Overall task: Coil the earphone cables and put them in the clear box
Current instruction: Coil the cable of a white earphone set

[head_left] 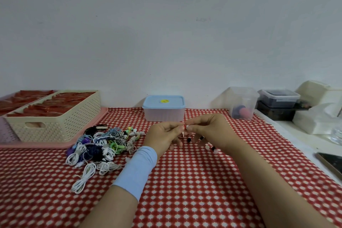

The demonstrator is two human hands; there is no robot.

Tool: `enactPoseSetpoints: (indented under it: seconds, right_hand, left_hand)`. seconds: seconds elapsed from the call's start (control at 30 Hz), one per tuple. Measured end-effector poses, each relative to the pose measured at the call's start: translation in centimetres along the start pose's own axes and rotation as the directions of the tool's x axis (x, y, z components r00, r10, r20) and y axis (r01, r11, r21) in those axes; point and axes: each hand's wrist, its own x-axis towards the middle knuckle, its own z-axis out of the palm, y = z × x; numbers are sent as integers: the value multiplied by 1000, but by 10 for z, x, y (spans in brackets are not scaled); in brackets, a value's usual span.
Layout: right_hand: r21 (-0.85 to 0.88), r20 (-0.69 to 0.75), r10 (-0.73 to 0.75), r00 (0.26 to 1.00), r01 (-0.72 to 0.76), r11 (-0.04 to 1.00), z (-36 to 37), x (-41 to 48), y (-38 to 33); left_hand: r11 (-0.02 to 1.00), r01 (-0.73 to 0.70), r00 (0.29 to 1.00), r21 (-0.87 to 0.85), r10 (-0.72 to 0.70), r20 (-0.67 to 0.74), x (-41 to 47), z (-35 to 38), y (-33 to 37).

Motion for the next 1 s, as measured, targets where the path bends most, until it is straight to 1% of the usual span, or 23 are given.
enactPoseSetpoints:
  seconds: [0.13, 0.27, 0.37, 0.47, 0.63, 0.77, 0.87, 1.0]
  right_hand:
    - [9, -54, -10, 999, 11, 1000, 6, 1, 0]
    - [136, -63, 53, 997, -44, 990, 8, 1, -1]
    - [108, -35, 68, 997, -63, 992, 5, 0, -1]
    - [74, -2, 68, 998, -67, 995, 6, -1, -1]
    - [135, 31, 66, 997, -70, 988, 2, -2, -3]
    - [204, 111, 103, 989, -124, 971, -2, -3, -4]
    - [219, 122, 137, 983, -161, 962, -3, -5, -5]
    - [252, 124, 162, 979, -189, 949, -2, -4, -5]
  left_hand:
    - [998, -59, 996, 33, 61, -59, 1, 1, -2]
    - [986, -137, 987, 100, 145, -76, 2, 0, -3]
    - [955, -217, 968, 203, 237, -82, 1, -2, -4]
    - [928, -257, 953, 269, 290, -89, 0, -4, -5]
    - [957, -231, 962, 177, 252, -107, 1, -3, -5]
    - [972, -200, 977, 124, 207, -50, 2, -4, -5]
    - [980, -181, 983, 82, 183, -14, 1, -2, -3]
    - [984, -170, 985, 57, 171, -19, 2, -2, -3]
